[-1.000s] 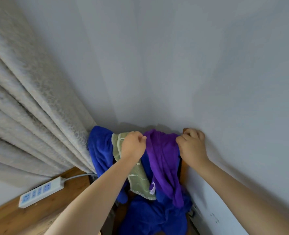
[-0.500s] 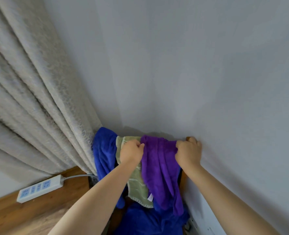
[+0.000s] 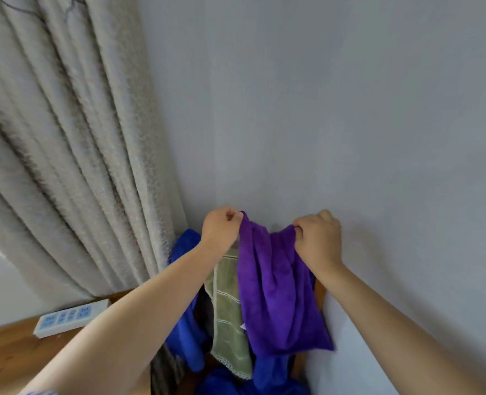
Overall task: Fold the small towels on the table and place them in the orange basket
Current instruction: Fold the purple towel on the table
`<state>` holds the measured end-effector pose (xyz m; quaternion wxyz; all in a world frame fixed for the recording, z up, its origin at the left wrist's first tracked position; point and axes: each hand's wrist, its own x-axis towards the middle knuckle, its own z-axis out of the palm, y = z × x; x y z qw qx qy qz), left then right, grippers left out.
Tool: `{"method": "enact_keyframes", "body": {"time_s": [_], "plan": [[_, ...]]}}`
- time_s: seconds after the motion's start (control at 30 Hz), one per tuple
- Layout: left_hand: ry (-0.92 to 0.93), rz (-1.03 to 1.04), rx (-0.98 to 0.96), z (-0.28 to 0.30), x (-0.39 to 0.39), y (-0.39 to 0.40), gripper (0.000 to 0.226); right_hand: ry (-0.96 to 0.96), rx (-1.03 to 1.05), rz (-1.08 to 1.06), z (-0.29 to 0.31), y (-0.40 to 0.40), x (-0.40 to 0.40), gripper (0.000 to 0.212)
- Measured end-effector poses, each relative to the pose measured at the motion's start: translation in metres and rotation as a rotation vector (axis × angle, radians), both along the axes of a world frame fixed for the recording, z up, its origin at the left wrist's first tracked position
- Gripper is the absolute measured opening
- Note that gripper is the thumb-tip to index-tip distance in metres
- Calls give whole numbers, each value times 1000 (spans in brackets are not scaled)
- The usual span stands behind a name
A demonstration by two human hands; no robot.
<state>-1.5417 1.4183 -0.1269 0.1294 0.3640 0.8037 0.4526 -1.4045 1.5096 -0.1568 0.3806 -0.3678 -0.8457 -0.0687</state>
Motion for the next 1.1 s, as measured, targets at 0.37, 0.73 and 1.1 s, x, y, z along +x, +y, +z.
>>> {"method": "enact_keyframes", "body": {"time_s": [0.37, 0.73, 1.1], "plan": [[267, 240, 344, 83, -34, -191, 24, 186, 433, 231, 95, -148, -52, 14], [522, 566, -39, 46, -45, -470, 24, 174, 348, 496, 65, -381, -104, 20], [477, 831, -414, -10, -77, -629, 26, -23, -1, 786, 4, -515, -178, 19]]}}
